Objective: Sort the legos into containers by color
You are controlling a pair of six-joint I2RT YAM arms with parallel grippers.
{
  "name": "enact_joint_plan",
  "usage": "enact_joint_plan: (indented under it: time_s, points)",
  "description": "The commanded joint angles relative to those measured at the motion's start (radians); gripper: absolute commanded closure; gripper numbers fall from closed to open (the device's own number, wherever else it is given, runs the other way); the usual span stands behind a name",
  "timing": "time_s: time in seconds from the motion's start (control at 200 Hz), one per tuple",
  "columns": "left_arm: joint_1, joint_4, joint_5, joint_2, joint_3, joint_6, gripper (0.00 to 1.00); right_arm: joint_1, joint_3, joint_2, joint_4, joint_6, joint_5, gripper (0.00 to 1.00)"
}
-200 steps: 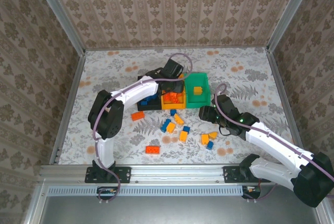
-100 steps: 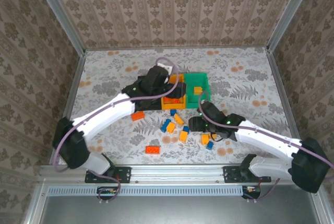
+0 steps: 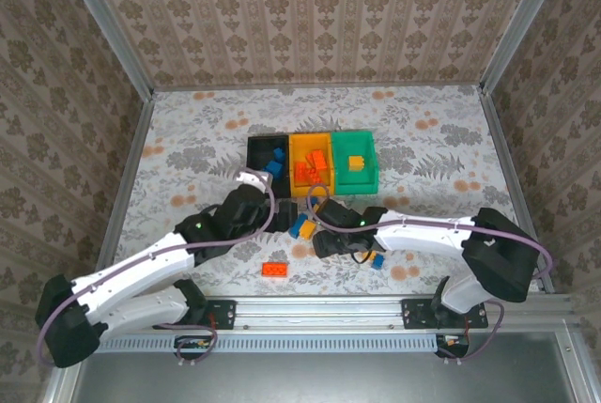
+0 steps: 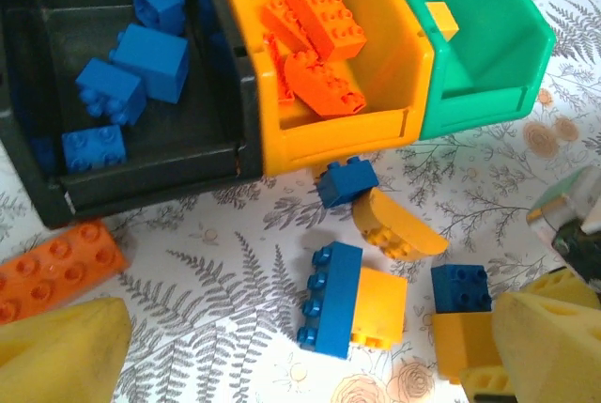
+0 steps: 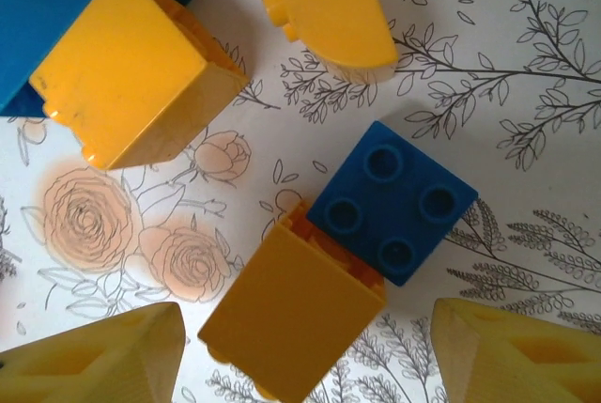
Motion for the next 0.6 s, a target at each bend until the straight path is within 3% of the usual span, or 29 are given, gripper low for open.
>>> enact_joint_plan:
  time_s: [0.0, 0.13, 0.36, 0.595]
  points:
    - [-0.01, -0.021, -0.055, -0.058, -0.045, -0.068, 0.0, 0.005, 0.044, 0.043, -0.004, 0.028, 0.016, 0.29]
    - [-0.011, -0.064, -0.08, -0.113, -0.089, -0.098, 0.0, 0.003, 0.067, 0.088, -0.051, 0.039, 0.039, 0.35]
    - [-0.009, -0.111, -0.1, -0.213, -0.152, -0.131, 0.0, -0.008, 0.031, 0.073, -0.083, 0.047, 0.045, 0.57]
    - [-0.007, -0.144, -0.103, -0.235, -0.16, -0.13, 0.0, -0.017, -0.011, -0.045, -0.119, 0.041, 0.065, 0.75]
